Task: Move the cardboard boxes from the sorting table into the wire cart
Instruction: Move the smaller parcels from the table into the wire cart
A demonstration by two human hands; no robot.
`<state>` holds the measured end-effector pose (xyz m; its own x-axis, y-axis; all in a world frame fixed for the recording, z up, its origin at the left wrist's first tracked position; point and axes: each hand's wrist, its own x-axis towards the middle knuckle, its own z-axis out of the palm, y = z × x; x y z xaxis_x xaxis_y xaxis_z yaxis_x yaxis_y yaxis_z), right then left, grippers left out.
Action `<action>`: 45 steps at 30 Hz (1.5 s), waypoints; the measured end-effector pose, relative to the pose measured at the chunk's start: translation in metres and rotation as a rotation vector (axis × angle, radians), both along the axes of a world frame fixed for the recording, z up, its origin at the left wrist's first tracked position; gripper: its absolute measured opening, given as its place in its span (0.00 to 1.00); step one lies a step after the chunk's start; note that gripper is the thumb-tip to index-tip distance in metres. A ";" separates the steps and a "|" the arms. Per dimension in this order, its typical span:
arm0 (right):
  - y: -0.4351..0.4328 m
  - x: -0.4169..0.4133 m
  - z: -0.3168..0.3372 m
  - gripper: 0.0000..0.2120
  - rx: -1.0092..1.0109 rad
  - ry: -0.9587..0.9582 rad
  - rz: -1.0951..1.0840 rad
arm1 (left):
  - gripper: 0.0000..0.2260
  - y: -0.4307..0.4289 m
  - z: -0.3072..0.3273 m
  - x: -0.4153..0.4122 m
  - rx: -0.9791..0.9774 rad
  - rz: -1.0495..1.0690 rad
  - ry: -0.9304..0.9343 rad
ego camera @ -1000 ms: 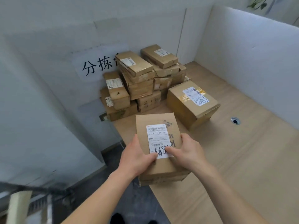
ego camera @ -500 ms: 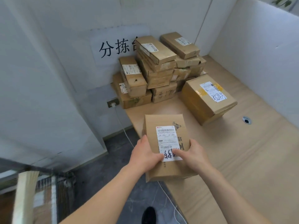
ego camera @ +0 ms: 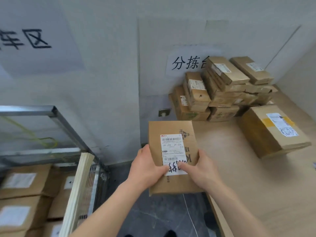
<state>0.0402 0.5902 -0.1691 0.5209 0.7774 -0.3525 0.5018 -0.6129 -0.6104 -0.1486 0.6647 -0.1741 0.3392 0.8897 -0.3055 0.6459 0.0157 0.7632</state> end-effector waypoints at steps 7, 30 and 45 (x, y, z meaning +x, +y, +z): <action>0.032 -0.069 0.012 0.29 0.039 0.014 0.333 | 0.29 -0.023 0.015 -0.082 0.038 0.316 0.013; 0.097 -0.284 -0.003 0.24 -0.033 0.073 1.038 | 0.32 -0.092 -0.008 -0.266 -0.046 1.059 -0.052; 0.175 -0.430 -0.070 0.24 -0.167 -0.086 1.243 | 0.31 -0.051 -0.087 -0.363 -0.162 1.290 -0.105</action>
<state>-0.3899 0.7657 -0.2387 -0.5042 0.7076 -0.4951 0.8288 0.2354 -0.5076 -0.5117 0.6136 -0.2608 -0.6980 0.5456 -0.4638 0.0340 0.6722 0.7396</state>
